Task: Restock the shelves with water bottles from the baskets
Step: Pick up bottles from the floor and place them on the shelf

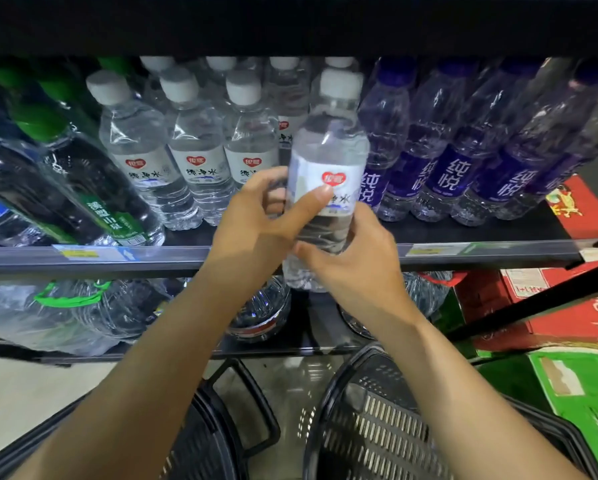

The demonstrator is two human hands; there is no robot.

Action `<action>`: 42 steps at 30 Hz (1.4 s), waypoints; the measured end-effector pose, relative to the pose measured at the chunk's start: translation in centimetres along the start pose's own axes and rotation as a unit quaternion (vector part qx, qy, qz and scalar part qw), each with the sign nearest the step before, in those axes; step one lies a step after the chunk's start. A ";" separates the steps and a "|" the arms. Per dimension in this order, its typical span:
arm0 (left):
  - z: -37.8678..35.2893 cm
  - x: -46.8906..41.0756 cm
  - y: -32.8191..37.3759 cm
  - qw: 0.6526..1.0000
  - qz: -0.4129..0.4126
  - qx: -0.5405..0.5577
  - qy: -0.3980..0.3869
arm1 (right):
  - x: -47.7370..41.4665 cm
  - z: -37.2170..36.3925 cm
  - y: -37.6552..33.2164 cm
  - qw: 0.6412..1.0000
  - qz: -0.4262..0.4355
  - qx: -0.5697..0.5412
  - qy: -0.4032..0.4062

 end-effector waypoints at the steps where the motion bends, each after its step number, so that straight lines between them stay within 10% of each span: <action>1: 0.7 -0.1 -0.4 1.000 0.001 -0.020 0.019 | -0.4 0.2 0.1 1.000 0.002 0.001 0.020; 17: 5.6 4.5 -5.2 0.892 -0.099 -0.426 0.114 | -3.8 -2.6 -0.4 0.994 0.040 0.034 0.093; 42: 8.1 8.4 -10.7 0.867 -0.009 -0.495 0.063 | -5.8 -4.0 0.5 0.964 -0.029 0.189 0.183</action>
Point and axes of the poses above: each hand's wrist, its own x-axis away from the middle knuckle, its own z-axis out of the back of the hand, y = z × x, the point moved 7 cm from there along -x, towards the middle knuckle, and after that the axes turned 1 degree about -z, right-handed, at the moved point
